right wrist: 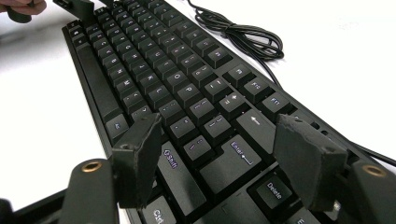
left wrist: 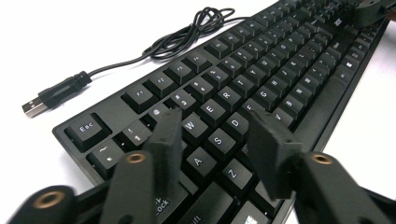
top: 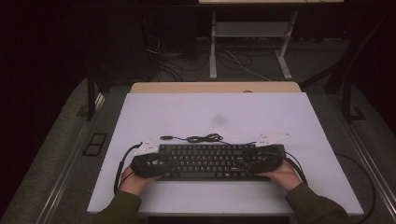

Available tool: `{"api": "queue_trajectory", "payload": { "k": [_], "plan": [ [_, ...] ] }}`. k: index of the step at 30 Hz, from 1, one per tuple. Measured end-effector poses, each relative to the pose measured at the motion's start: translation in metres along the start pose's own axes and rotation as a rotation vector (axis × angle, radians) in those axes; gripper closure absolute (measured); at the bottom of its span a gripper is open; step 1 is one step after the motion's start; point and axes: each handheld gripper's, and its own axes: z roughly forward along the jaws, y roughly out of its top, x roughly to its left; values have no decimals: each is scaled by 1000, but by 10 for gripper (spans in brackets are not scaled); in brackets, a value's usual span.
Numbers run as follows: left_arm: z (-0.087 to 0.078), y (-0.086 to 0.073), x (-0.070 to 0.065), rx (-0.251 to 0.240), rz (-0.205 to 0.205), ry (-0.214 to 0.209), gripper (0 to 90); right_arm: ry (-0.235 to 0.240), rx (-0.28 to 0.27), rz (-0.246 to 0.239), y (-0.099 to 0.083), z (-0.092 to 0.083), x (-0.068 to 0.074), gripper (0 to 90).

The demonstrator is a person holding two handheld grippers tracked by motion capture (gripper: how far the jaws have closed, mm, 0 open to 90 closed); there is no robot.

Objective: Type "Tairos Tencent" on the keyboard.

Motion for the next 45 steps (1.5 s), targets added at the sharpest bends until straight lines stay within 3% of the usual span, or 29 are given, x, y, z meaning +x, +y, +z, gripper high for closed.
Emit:
{"api": "queue_trajectory", "payload": {
  "k": [14, 45],
  "plan": [
    [0, 2, 1, 48, 25, 26, 877, -2, 0, -5, 0, 1, 1, 326],
    [4, 1, 3, 83, 24, 22, 883, -4, 3, -9, 0, 1, 1, 326]
  ]
}}
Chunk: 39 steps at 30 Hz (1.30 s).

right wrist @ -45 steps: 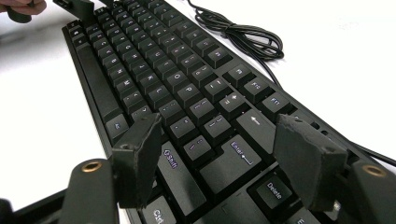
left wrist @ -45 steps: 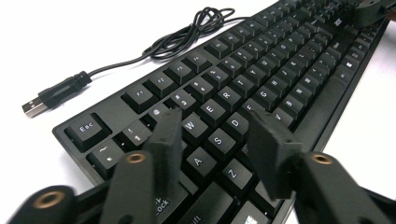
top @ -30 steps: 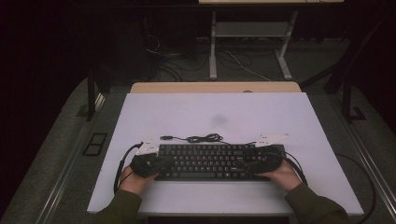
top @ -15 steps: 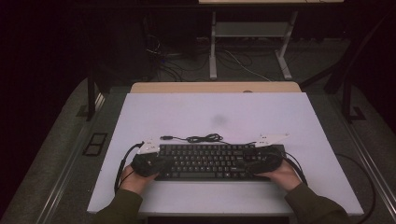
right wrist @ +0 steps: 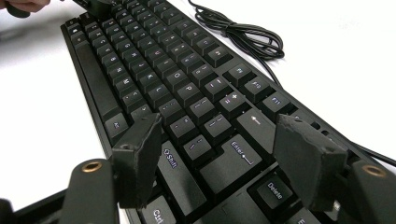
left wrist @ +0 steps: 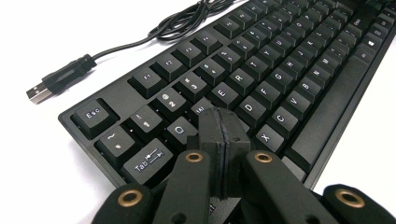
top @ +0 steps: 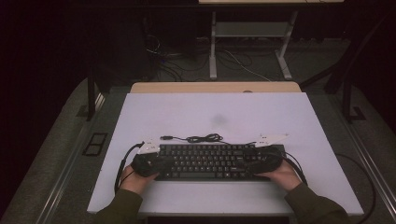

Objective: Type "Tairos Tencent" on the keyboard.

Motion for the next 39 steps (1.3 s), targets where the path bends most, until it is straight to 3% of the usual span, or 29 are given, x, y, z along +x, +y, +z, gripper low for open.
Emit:
{"api": "queue_trajectory", "payload": {
  "k": [13, 26, 31, 39],
  "plan": [
    [1, 0, -1, -1, -1, 2, 883, -1, 1, 0, 0, 0, 0, 326],
    [-5, 3, -1, -43, -9, -4, 882, -4, 0, 3, 0, 1, 0, 326],
    [-5, 3, 0, -51, -21, -10, 793, -1, 2, 5, 0, 1, -1, 325],
    [-5, 2, 0, -63, -34, -9, 560, 2, 3, 7, 0, 1, -1, 325]
  ]
}}
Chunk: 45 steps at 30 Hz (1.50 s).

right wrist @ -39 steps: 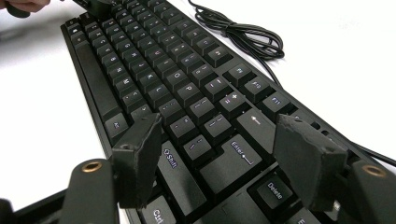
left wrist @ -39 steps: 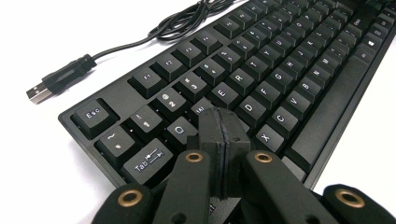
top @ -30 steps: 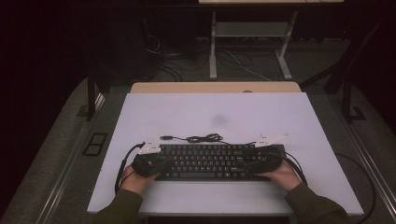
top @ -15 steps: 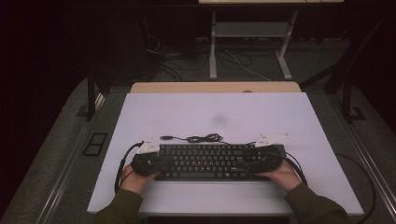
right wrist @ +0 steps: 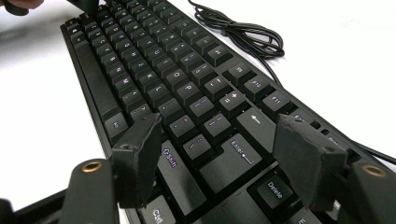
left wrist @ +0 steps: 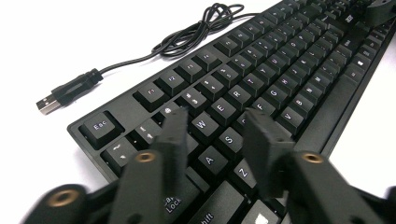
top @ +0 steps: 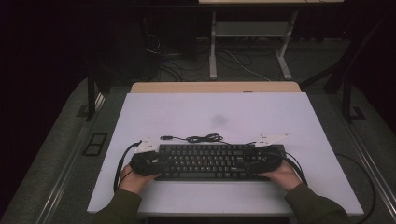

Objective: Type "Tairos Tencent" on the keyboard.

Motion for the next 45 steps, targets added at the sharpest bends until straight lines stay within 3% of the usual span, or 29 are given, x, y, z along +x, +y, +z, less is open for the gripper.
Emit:
{"api": "queue_trajectory", "payload": {
  "k": [10, 24, 34, 45],
  "plan": [
    [1, -1, -3, -20, 9, -3, 341, 3, 1, 6, 0, 1, 0, 325],
    [3, -1, -6, -23, 4, 5, 168, 47, -7, 13, 8, 3, 1, 324],
    [5, -1, -9, -9, 14, -21, 149, 75, -7, 11, 14, 5, 4, 325],
    [5, 0, -11, -8, 14, -21, 119, 91, -19, 2, 26, 10, 5, 325]
  ]
}}
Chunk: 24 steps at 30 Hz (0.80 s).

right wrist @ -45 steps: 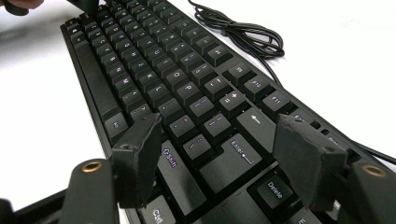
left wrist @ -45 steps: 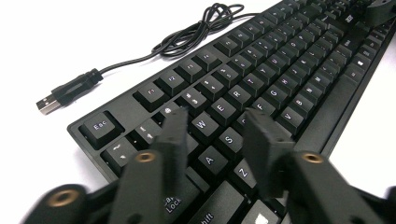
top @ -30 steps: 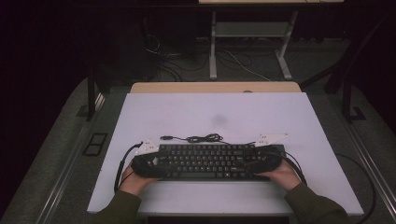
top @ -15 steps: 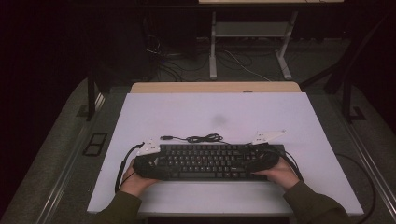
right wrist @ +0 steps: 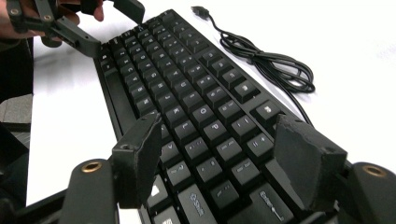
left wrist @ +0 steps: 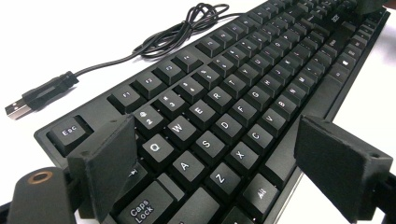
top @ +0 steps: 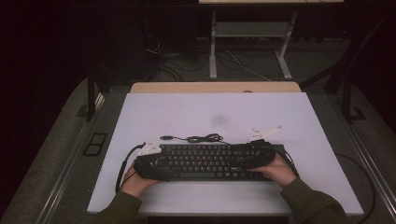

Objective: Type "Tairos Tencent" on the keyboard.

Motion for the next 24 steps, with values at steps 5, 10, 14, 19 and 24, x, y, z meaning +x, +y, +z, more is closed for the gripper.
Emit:
{"api": "queue_trajectory", "payload": {
  "k": [5, 10, 14, 19, 24],
  "plan": [
    [0, -1, -2, -4, 4, -6, 121, 9, -1, -9, 4, 4, 1, 331],
    [-1, -2, -4, -12, 9, -17, 127, 22, -4, -11, 9, 9, 1, 352],
    [-1, -4, -5, -7, 7, -16, 128, 30, -8, -16, 13, 13, 1, 375],
    [-1, -5, -7, -2, 1, -14, 128, 38, -9, -14, 17, 17, 1, 398],
    [-2, -6, -8, -7, -4, -8, 129, 45, -7, -15, 20, 22, 0, 430]
  ]
}}
